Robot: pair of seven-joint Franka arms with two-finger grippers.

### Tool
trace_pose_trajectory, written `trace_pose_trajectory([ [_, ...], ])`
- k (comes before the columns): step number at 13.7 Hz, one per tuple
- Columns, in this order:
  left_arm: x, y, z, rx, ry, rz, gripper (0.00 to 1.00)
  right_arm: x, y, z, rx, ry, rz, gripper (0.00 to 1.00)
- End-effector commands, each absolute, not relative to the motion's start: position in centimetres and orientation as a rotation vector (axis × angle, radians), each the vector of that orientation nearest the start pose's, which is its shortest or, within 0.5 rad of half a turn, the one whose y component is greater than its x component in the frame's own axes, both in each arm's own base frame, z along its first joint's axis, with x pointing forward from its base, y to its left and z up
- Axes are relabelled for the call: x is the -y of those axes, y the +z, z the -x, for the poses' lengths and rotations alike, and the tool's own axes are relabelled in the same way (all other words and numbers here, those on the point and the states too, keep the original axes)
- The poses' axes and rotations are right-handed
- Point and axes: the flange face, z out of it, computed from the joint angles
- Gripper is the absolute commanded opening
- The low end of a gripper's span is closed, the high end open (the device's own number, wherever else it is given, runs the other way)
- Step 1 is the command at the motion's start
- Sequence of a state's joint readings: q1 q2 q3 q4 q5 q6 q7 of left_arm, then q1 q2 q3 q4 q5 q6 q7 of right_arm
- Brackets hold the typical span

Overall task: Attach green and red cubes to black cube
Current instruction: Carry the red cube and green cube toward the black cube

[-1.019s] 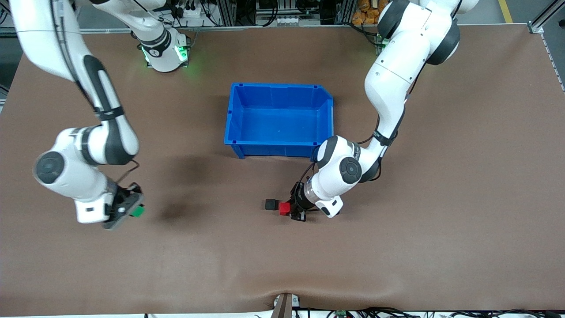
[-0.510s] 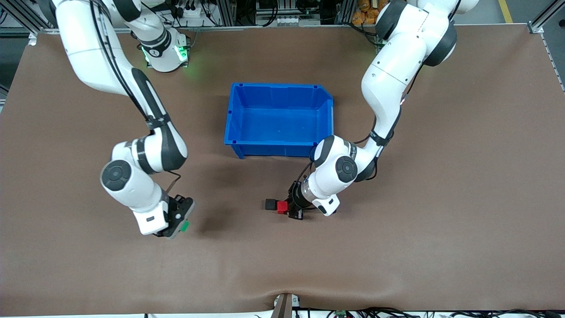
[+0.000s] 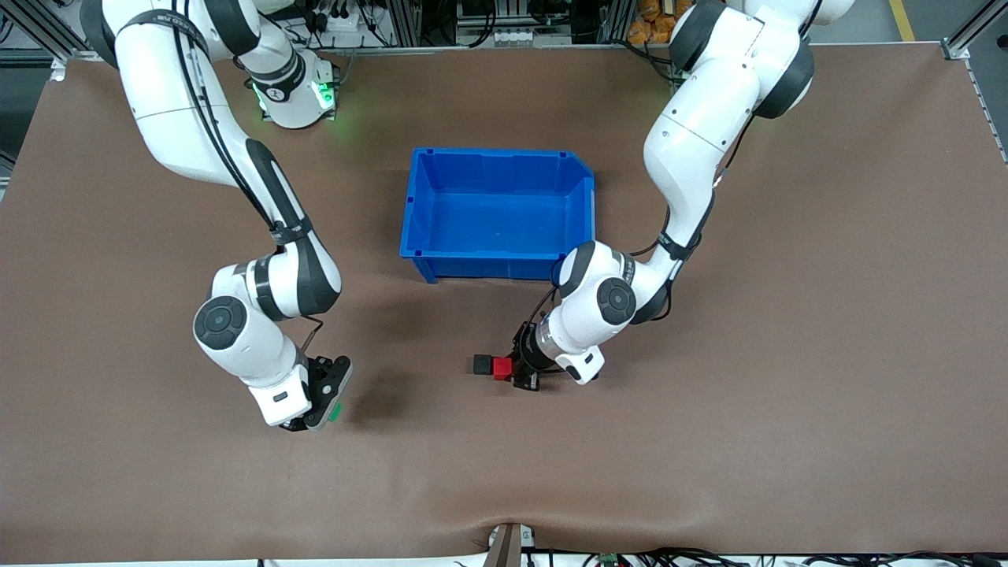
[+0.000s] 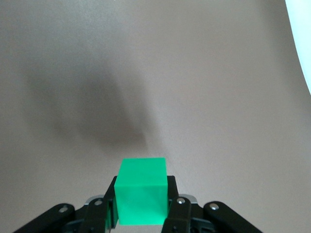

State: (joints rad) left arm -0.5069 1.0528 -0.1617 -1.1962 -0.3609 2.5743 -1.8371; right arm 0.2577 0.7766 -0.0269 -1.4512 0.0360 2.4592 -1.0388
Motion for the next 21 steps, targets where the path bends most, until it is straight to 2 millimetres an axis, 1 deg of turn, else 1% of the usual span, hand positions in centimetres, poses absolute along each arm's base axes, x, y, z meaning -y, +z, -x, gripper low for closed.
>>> trace_pose_trajectory([
  [1, 45.6, 16.6, -64.3, 2.521, 0.453, 2.519, 0.14, -18.1, 23.9, -72.9, 1.935, -0.363, 2.575, 0.07],
  [2, 45.7, 16.6, -64.2, 2.519, 0.454, 2.52, 0.27, -18.7, 24.0, -72.9, 1.937, -0.369, 2.571, 0.07],
  [3, 45.7, 16.6, -64.2, 2.519, 0.454, 2.52, 0.68, -20.0, 23.9, -73.0, 1.948, -0.382, 2.561, 0.06],
  [4, 45.7, 16.5, -64.2, 2.518, 0.454, 2.519, 0.89, -21.7, 24.0, -73.0, 1.963, -0.396, 2.546, 0.06],
  [5, 45.6, 16.8, -64.3, 2.521, 0.452, 2.521, 1.0, -23.3, 23.6, -72.7, 1.968, -0.396, 2.538, 0.06],
  [6, 45.8, 17.3, -64.3, 2.519, 0.449, 2.532, 1.0, -24.1, 23.1, -72.5, 1.908, -0.387, 2.572, 0.06],
  [8, 45.7, 18.5, -64.5, 2.504, 0.437, 2.551, 1.0, -26.7, 22.5, -71.4, 1.798, -0.374, 2.63, 0.06],
  [9, 45.3, 18.9, -64.6, 2.489, 0.444, 2.544, 1.0, -28.1, 22.3, -70.8, 1.765, -0.373, 2.647, 0.06],
  [10, 44.5, 19.8, -65.1, 2.465, 0.452, 2.535, 1.0, -29.7, 22.3, -70.2, 1.752, -0.374, 2.655, 0.06],
  [11, 43.4, 20.8, -65.7, 2.415, 0.468, 2.542, 1.0, -30.8, 22.2, -69.7, 1.76, -0.371, 2.654, 0.06],
  [13, 40.1, 22.9, -67.4, 2.33, 0.486, 2.576, 1.0, -32.8, 22.0, -68.9, 1.875, -0.366, 2.625, 0.07],
  [14, 38.4, 23.6, -68.2, 2.272, 0.493, 2.606, 1.0, -34.4, 22.3, -68.3, 1.928, -0.373, 2.602, 0.07],
  [15, 36.7, 24.0, -68.9, 2.228, 0.491, 2.635, 1.0, -35.2, 22.3, -67.9, 1.942, -0.374, 2.589, 0.07],
  [16, 35.4, 24.3, -69.5, 2.19, 0.483, 2.668, 1.0, -35.6, 21.9, -67.7, 1.951, -0.367, 2.582, 0.07],
  [18, 32.7, 25.2, -70.7, 2.141, 0.447, 2.722, 1.0, -36.5, 20.7, -67.3, 1.923, -0.356, 2.596, 0.07],
  [19, 31.7, 25.8, -71.1, 2.099, 0.406, 2.75, 1.0, -37.6, 19.9, -66.6, 1.881, -0.348, 2.619, 0.07],
  [20, 31.0, 26.8, -71.3, 2.024, 0.338, 2.788, 1.0, -38.7, 19.7, -66.2, 1.864, -0.354, 2.63, 0.07],
  [21, 29.9, 27.3, -71.6, 1.969, 0.276, 2.794, 1.0, -40.1, 19.5, -65.4, 1.9, -0.354, 2.616, 0.07],
])
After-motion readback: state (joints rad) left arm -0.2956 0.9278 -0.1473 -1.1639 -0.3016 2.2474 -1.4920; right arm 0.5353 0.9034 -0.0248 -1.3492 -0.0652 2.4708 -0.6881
